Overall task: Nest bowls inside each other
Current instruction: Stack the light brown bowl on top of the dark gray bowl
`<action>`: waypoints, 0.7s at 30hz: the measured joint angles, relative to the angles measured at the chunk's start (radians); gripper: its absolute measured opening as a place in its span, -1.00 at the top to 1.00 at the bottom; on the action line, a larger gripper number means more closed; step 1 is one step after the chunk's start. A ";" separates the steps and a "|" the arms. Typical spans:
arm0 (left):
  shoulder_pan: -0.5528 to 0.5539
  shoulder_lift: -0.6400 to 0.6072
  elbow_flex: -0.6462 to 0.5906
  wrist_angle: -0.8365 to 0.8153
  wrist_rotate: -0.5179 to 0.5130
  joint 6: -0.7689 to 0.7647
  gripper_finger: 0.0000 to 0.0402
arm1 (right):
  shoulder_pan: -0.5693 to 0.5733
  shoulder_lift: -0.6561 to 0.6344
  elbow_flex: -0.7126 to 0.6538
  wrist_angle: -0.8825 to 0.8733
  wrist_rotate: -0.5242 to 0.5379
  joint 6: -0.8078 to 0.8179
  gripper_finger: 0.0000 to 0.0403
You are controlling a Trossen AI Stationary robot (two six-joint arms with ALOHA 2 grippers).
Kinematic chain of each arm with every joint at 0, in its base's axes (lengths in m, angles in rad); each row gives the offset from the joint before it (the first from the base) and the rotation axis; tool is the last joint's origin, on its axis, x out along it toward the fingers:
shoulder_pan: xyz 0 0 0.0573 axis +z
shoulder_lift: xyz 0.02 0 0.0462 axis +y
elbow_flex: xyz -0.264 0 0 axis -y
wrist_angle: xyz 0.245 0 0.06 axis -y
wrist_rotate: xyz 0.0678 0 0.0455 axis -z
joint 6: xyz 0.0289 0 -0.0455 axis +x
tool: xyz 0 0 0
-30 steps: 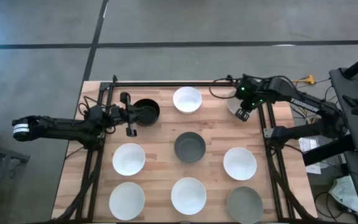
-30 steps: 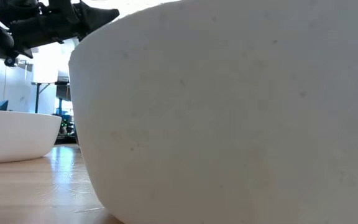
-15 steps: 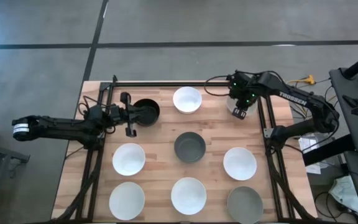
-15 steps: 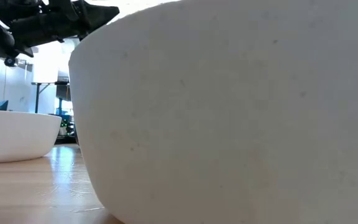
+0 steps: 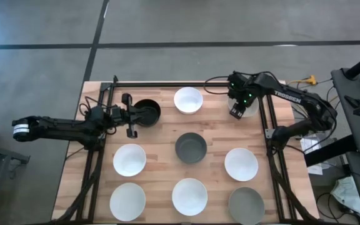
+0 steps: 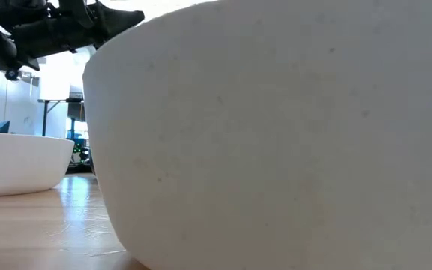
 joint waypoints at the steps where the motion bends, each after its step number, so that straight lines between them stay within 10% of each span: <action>1: 0.000 0.000 0.000 -0.001 0.000 0.000 1.00 | -0.009 0.011 -0.001 0.001 0.004 0.000 0.43; 21: -0.001 0.000 0.000 -0.006 0.002 0.000 1.00 | -0.057 0.116 -0.089 0.139 -0.003 -0.025 0.50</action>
